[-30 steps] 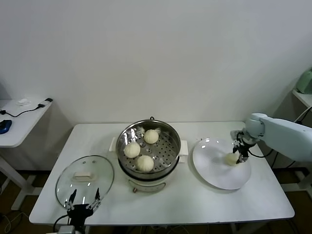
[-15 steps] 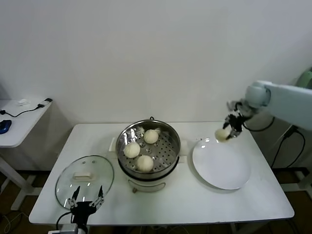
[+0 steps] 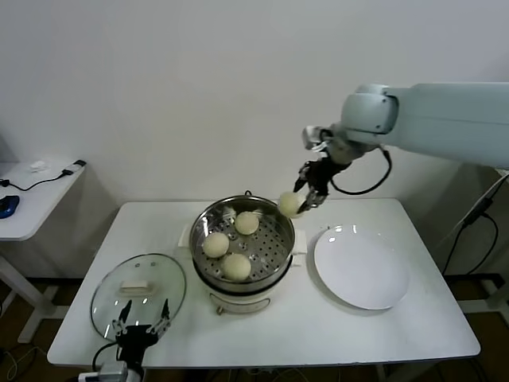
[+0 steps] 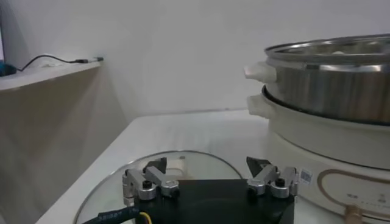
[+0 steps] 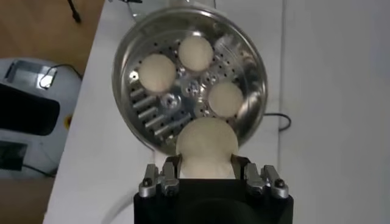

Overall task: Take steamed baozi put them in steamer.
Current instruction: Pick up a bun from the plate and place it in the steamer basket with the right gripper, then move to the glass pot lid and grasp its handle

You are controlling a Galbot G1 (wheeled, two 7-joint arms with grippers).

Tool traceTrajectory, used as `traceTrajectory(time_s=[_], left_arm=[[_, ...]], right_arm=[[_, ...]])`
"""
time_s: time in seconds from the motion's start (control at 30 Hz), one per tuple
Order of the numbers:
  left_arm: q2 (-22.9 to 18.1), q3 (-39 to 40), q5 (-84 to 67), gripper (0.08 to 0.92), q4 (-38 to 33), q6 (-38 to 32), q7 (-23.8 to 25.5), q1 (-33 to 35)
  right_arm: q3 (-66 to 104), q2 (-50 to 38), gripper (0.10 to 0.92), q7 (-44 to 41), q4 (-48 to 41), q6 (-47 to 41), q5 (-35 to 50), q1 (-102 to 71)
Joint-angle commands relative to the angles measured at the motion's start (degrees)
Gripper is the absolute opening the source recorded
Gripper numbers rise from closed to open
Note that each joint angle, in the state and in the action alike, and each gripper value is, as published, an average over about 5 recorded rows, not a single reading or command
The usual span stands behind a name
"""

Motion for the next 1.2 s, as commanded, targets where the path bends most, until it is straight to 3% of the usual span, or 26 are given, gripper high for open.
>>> traceTrajectory(time_s=[0.03,0.77,0.87,1.1,1.2], left_arm=[[0.14,-0.21,-0.32,0.823,0.04,0.01,0.01,-0.03],[0.59,-0.27,-0.64,0.823,0.99,-0.27,-0.12,-0.29],[0.57,-0.27,-0.70,0.823,0.94,-0.22,-0.14,-0.21],[0.56,-0.42,-0.72,0.823,0.32,-0.15,0.08,0.10],[0.59,-0.68,-0.79,0.823,0.04,-0.23,0.24,0.16]], right_arm=[[0.60,6.56,0.577,10.18,2.31,-8.22,1.60,-10.93],[7.22,6.65,0.579,14.02,-7.24,-7.69,-3.91,-23.62],[7.56,5.82,0.617,11.83,-6.91,-6.23,-4.04,-22.50],[5.88,-0.24,0.792,0.70,-6.57,2.66,-1.48,-13.07],[7.15,-4.60,0.815,-1.30,-6.69,4.80,1.30,-10.47]])
